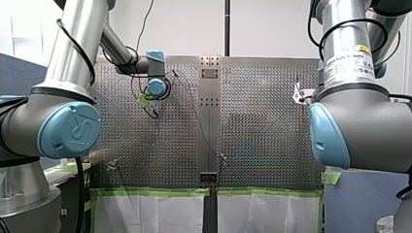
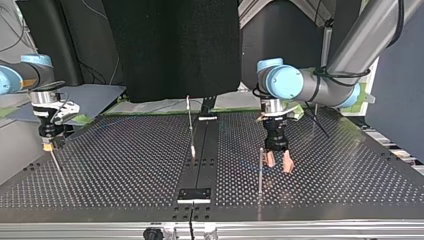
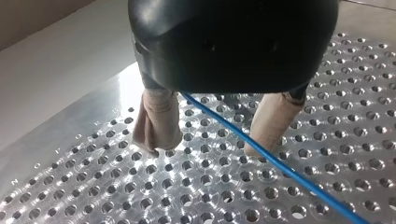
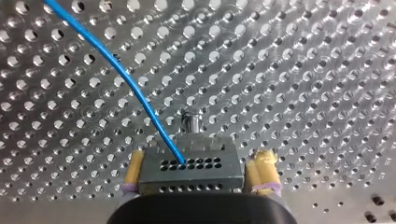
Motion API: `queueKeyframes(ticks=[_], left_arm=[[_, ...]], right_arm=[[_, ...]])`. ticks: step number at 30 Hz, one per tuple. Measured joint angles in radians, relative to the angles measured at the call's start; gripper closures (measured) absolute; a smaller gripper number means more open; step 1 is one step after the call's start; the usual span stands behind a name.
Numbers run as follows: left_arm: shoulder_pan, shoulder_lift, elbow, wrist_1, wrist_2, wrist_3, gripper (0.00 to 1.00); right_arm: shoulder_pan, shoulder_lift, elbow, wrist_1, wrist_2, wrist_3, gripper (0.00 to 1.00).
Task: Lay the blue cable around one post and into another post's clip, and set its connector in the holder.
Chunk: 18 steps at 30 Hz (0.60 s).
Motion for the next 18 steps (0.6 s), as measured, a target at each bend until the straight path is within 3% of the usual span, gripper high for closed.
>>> queueKeyframes(ticks=[18], left_arm=[[0.002, 0.0, 0.0, -0.01, 0.002, -0.004, 0.02]], right_arm=[[0.001, 0.001, 0.001, -0.006, 0.002, 0.008, 0.0]])
